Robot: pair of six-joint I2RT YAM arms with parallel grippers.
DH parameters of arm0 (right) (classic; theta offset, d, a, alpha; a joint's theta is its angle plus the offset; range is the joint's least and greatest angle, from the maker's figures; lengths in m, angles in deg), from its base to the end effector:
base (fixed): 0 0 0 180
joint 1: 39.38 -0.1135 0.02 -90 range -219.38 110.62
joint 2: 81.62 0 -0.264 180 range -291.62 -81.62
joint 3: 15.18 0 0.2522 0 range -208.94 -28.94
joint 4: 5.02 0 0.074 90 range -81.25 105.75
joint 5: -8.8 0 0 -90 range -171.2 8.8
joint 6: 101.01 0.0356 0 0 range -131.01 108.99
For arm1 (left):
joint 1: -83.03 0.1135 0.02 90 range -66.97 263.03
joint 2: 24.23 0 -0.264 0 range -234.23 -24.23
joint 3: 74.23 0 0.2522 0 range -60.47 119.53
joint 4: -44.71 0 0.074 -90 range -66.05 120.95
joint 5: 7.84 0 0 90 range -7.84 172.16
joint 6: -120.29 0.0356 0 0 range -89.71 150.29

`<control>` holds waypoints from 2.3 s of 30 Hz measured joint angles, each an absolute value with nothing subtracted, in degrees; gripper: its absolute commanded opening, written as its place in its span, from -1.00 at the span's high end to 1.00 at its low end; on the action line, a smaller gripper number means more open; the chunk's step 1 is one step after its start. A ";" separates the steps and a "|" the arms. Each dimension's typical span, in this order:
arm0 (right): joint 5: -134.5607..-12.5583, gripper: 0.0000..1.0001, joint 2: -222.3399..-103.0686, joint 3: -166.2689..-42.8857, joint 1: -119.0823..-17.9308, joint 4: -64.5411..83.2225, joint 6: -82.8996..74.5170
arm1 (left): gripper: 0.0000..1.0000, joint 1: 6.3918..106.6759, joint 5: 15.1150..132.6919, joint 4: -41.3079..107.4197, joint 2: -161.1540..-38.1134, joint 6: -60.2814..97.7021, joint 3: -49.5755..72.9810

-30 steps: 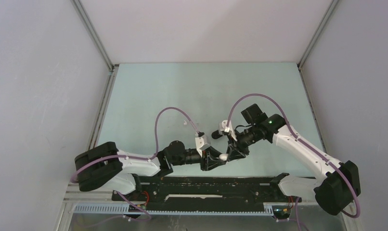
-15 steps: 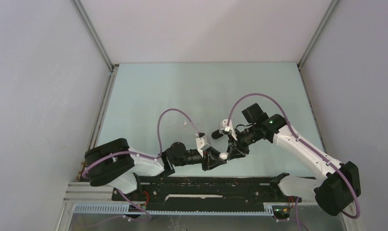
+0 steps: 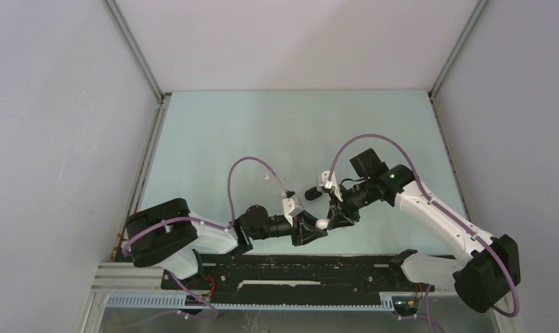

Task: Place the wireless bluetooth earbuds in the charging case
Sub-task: Pass from the right arm to the left

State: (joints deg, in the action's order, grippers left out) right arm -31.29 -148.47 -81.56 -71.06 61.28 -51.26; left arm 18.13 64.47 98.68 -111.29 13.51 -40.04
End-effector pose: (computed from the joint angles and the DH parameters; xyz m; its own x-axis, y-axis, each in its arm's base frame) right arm 0.1615 0.1317 0.2651 -0.2124 -0.6200 -0.7553 -0.9594 -0.0145 0.2817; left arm 0.1033 -0.2460 0.1782 -0.2785 -0.0539 -0.9589 0.9518 0.1185 -0.2831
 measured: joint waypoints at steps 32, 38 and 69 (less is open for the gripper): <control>-30.74 0.57 -148.23 -81.56 -69.88 61.28 -50.86 | 0.26 18.35 65.46 99.46 -112.67 11.68 -40.04; -30.85 0.57 -148.23 -81.56 -69.88 61.26 -50.84 | 0.17 18.35 65.39 99.46 -112.74 11.20 -40.04; -30.85 0.56 -148.39 -81.50 -70.03 60.84 -50.45 | 0.19 18.94 65.39 99.92 -113.39 10.19 -40.04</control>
